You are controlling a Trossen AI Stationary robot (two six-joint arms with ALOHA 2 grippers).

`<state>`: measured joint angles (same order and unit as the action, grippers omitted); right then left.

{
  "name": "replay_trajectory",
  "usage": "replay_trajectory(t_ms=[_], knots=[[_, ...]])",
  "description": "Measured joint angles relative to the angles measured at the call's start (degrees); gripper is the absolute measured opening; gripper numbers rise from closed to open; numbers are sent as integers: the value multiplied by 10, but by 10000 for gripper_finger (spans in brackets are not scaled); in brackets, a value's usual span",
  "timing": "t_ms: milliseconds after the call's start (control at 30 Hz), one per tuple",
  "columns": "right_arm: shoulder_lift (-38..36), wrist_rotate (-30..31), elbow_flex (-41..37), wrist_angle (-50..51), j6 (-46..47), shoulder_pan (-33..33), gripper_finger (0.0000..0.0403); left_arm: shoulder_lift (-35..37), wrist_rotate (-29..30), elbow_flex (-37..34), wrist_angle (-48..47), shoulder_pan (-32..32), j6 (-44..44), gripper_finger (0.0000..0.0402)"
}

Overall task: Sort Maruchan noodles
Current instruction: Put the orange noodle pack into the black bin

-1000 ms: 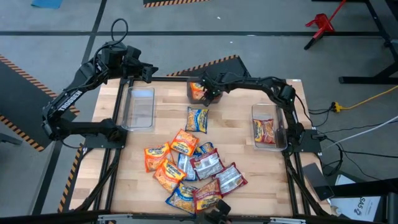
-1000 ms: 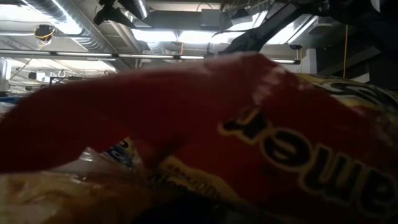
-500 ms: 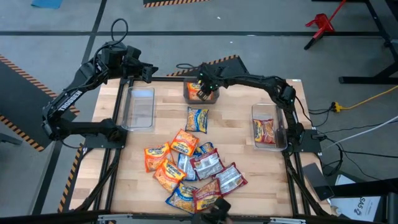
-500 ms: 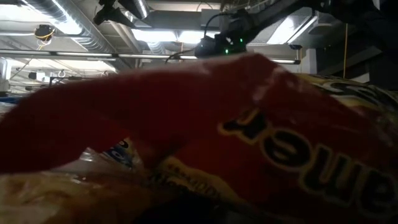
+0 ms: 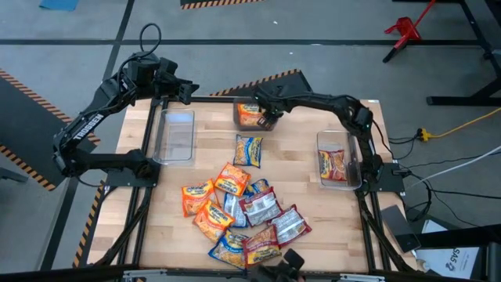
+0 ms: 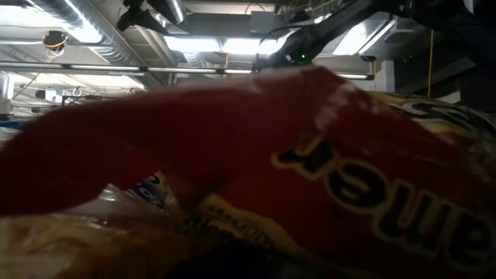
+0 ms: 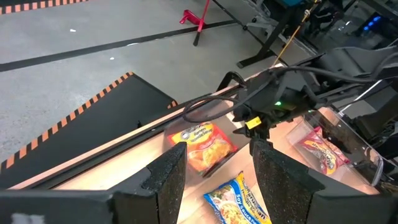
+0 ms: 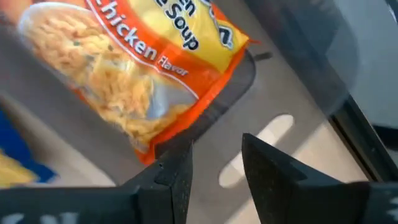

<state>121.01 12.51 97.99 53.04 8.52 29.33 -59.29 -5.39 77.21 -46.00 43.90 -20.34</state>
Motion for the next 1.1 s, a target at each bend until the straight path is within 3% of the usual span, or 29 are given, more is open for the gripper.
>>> replay_trajectory(t_ms=[367, 600, 733, 1100], knots=[[0, 15, 4, 33, 7, 15, 134, -3, -2, 0, 0, -6, -4, 179], [-21, -68, 44, -23, -26, -30, 134, -6, -2, 0, 2, -21, -5, 179], [-2, -29, 42, -55, -73, -61, 134, -6, -2, 0, 2, -25, -5, 179], [47, -41, 43, -47, -59, -61, 134, -6, -2, 0, -12, -25, -5, 179]])
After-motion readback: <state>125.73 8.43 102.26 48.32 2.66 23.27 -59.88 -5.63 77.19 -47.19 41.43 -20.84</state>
